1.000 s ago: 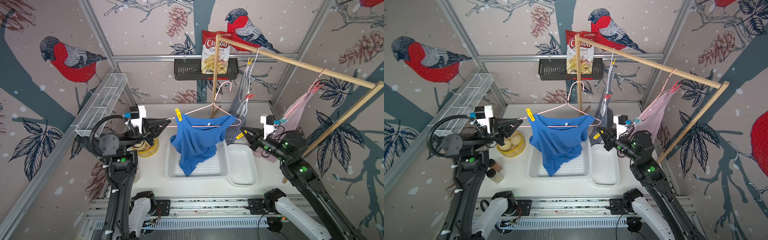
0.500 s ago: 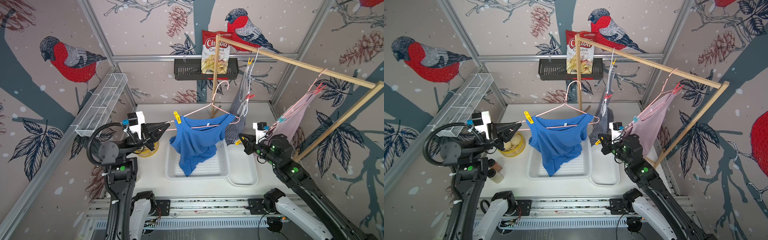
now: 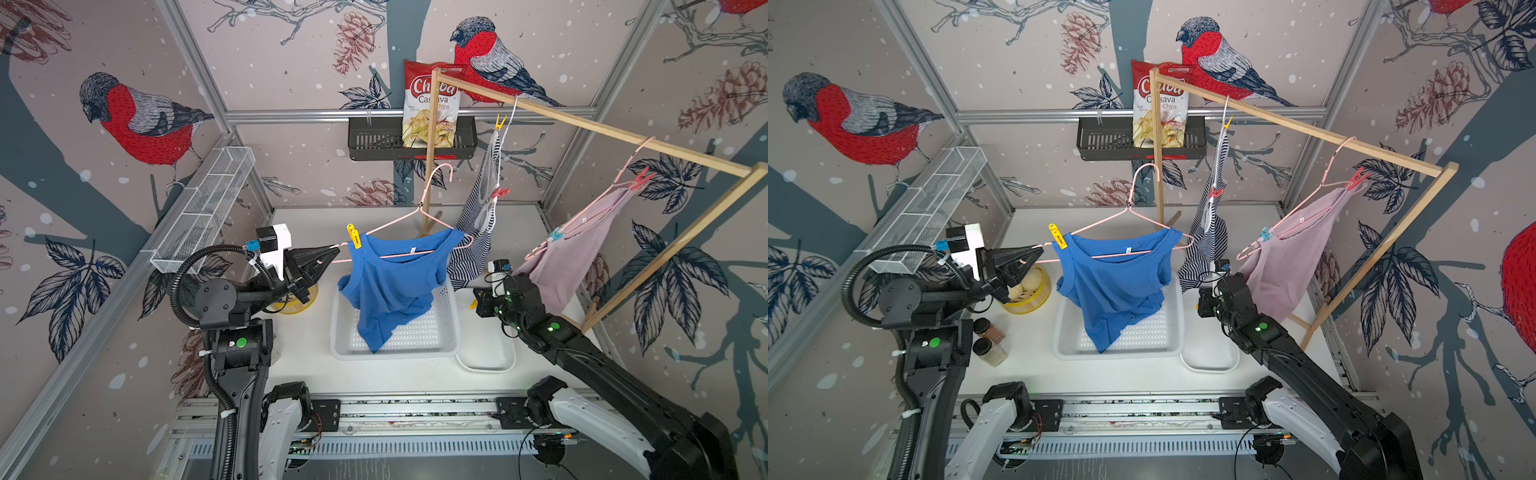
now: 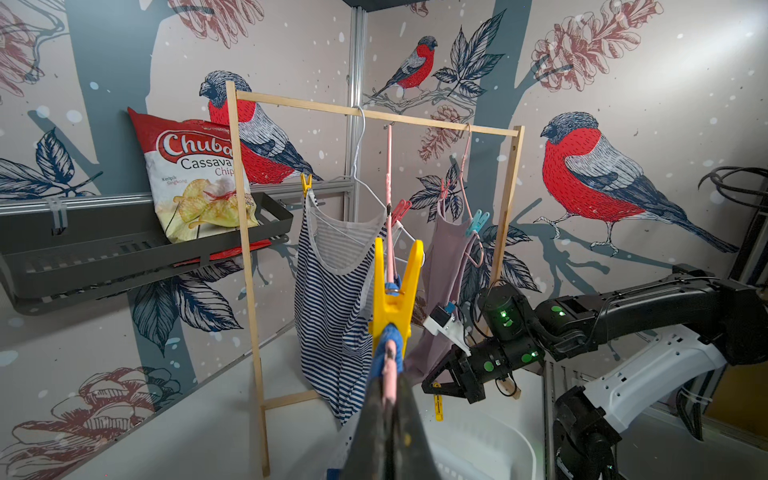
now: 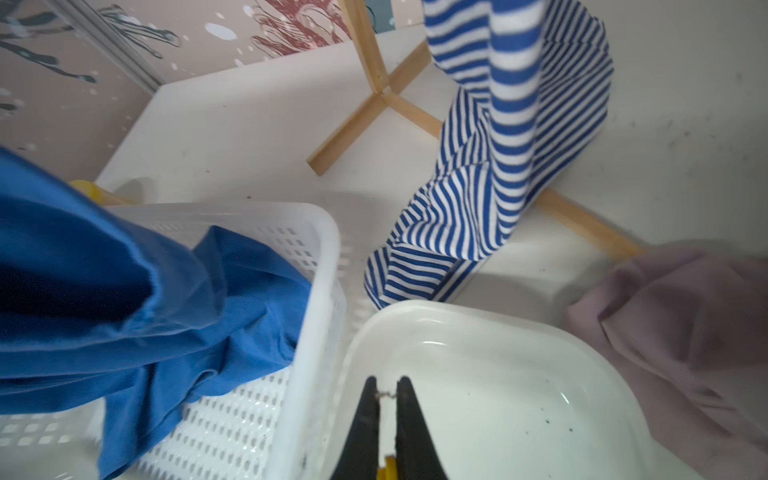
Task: Remove the clothespins securing tank tops to the hanger
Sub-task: Place the clothespin in the storage box.
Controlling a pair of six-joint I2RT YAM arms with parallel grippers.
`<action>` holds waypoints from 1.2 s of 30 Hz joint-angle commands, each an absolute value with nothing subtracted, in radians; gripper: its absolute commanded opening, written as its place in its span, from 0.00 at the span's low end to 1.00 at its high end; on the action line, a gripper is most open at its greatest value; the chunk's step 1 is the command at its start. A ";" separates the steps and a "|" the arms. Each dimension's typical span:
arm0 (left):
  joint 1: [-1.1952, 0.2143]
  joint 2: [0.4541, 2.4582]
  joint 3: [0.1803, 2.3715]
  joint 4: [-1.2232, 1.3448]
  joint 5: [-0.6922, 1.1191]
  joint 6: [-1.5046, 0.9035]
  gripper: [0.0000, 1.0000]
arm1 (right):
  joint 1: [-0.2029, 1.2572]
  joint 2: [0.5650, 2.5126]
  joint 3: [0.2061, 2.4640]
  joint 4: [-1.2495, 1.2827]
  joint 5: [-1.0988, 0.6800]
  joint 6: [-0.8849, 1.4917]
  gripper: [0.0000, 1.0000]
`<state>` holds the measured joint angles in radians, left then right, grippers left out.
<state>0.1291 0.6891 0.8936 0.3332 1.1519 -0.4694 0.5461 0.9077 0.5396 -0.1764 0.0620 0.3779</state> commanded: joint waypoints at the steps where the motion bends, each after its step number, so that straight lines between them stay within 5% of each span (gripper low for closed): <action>1: 0.129 0.680 0.900 0.322 1.143 -0.436 0.00 | 0.548 0.965 0.539 -0.160 0.125 0.415 0.02; 15: 0.129 0.664 0.917 0.176 1.140 -0.350 0.00 | 0.552 1.105 0.490 -0.081 0.162 0.455 0.19; 23: 0.129 0.660 0.918 0.127 1.123 -0.317 0.00 | 0.554 1.098 0.480 -0.080 0.146 0.475 0.45; 36: 0.129 0.660 0.913 0.173 1.110 -0.330 0.00 | 0.761 0.754 0.542 -0.003 0.128 0.316 0.65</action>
<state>0.1291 0.6598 0.9127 0.1081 1.1233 -0.3332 0.7238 0.7929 0.5121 -0.0715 0.1040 0.3836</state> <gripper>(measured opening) 0.050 0.643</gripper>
